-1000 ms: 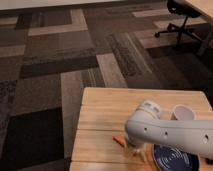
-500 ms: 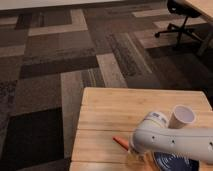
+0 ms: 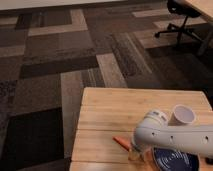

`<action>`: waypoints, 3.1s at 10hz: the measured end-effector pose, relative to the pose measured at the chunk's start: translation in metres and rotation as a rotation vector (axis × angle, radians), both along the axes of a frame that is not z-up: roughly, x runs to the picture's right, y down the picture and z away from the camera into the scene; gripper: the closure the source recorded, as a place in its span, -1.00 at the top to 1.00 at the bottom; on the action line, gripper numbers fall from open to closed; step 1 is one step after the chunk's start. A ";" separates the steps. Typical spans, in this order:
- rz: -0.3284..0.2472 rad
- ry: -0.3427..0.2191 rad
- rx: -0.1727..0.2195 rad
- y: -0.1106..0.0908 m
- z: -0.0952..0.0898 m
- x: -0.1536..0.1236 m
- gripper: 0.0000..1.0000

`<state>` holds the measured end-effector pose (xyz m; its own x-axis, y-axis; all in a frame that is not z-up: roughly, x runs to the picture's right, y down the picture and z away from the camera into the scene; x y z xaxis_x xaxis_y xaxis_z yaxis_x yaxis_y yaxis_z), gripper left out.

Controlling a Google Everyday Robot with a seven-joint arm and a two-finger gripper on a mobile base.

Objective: Place the pepper in the ceramic cup

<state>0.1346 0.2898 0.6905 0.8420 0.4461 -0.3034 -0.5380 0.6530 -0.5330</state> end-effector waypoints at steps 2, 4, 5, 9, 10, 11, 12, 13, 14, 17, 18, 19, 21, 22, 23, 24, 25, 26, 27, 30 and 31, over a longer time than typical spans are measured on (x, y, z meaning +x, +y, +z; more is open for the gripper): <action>-0.005 0.006 -0.023 -0.008 -0.008 -0.004 -1.00; 0.007 0.035 -0.028 -0.036 -0.025 0.005 -1.00; 0.013 0.071 -0.025 -0.060 -0.037 0.017 -1.00; 0.004 0.203 -0.024 -0.145 -0.087 0.081 -1.00; 0.002 0.241 -0.016 -0.160 -0.097 0.098 -1.00; 0.000 0.243 -0.015 -0.161 -0.097 0.099 -1.00; 0.000 0.243 -0.015 -0.161 -0.097 0.099 -1.00; 0.001 0.244 -0.016 -0.161 -0.097 0.100 -1.00; 0.000 0.243 -0.015 -0.161 -0.097 0.099 -1.00; 0.046 0.325 0.006 -0.167 -0.104 0.132 -1.00; 0.065 0.373 0.015 -0.169 -0.108 0.152 -1.00; 0.098 0.470 0.016 -0.168 -0.117 0.190 -1.00; 0.116 0.597 -0.017 -0.163 -0.133 0.235 -1.00; 0.111 0.659 -0.039 -0.163 -0.142 0.252 -1.00; 0.106 0.722 -0.065 -0.162 -0.153 0.267 -1.00; 0.106 0.738 -0.075 -0.161 -0.156 0.270 -1.00; 0.110 0.757 -0.102 -0.157 -0.158 0.273 -1.00; 0.107 0.768 -0.137 -0.153 -0.157 0.273 -1.00; 0.103 0.777 -0.170 -0.148 -0.156 0.276 -1.00; 0.070 0.813 -0.252 -0.141 -0.148 0.290 -1.00; 0.055 0.810 -0.269 -0.142 -0.140 0.289 -1.00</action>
